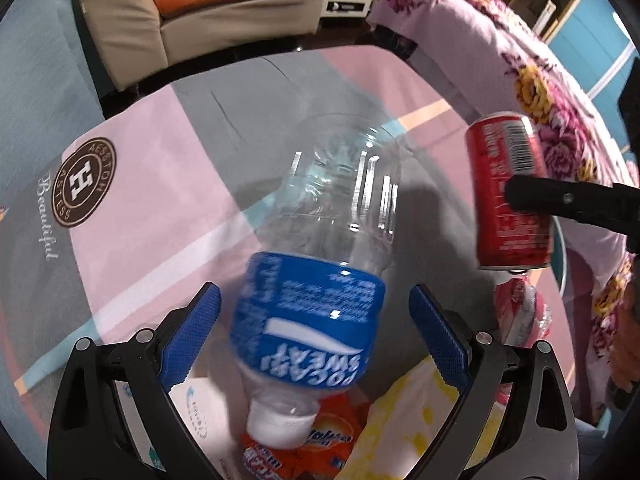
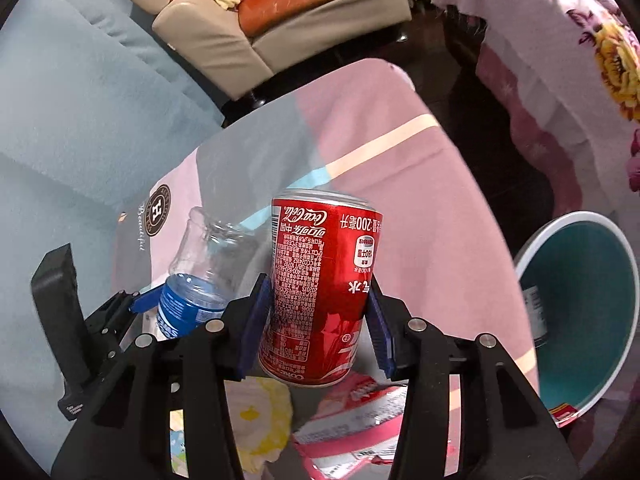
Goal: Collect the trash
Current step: 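Grasp the Pocari Sweat bottle with left tool while right tool grasps the red can, then carry bottle and can over the bin and open both tools to drop them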
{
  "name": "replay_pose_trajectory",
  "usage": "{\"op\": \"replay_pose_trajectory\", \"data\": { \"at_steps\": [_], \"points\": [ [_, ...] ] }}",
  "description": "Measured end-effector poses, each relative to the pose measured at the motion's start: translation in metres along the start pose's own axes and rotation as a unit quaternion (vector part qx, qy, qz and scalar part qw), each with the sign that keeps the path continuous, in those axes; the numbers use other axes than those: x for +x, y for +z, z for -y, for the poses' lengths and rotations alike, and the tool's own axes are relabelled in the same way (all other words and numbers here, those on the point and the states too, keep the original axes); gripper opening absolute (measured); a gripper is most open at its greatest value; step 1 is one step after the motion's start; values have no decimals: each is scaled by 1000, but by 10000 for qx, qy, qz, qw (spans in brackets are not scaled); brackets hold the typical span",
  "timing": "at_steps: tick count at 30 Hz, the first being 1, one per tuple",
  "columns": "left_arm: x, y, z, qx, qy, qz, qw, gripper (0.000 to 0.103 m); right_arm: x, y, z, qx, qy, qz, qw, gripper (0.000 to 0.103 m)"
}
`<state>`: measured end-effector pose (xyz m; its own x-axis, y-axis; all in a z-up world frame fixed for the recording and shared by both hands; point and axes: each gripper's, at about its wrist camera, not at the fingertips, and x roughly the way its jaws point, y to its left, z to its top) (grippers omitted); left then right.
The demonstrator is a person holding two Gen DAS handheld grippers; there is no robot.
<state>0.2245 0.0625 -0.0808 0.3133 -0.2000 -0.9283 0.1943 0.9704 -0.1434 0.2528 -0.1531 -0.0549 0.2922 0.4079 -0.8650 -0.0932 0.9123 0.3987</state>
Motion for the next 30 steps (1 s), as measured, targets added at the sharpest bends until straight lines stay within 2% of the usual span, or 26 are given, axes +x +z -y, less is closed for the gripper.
{"op": "replay_pose_trajectory", "data": {
  "at_steps": [2,3,5,7,10,20,25,30],
  "points": [
    [2,3,2,50,50,11,10000,87,0,-2,3,5,-29,9,10000,44],
    [2,4,4,77,109,22,9999,69,0,-2,4,9,-32,14,10000,44],
    [2,4,5,52,81,63,9999,70,-2,-4,8,14,-25,39,10000,44],
    [-4,4,7,58,285,215,9993,69,-5,-6,12,40,8,60,10000,44],
    [-16,3,7,-28,297,373,9989,69,-14,-8,18,65,46,134,9999,43],
    [-78,8,19,-240,402,969,9942,69,-66,-20,40,155,102,593,9981,43],
    [-99,8,59,36,324,1140,9929,69,-89,-33,60,246,83,777,9966,43],
    [-99,7,106,296,75,1140,9930,69,-109,-51,85,351,-29,906,9953,43]
  ]
}}
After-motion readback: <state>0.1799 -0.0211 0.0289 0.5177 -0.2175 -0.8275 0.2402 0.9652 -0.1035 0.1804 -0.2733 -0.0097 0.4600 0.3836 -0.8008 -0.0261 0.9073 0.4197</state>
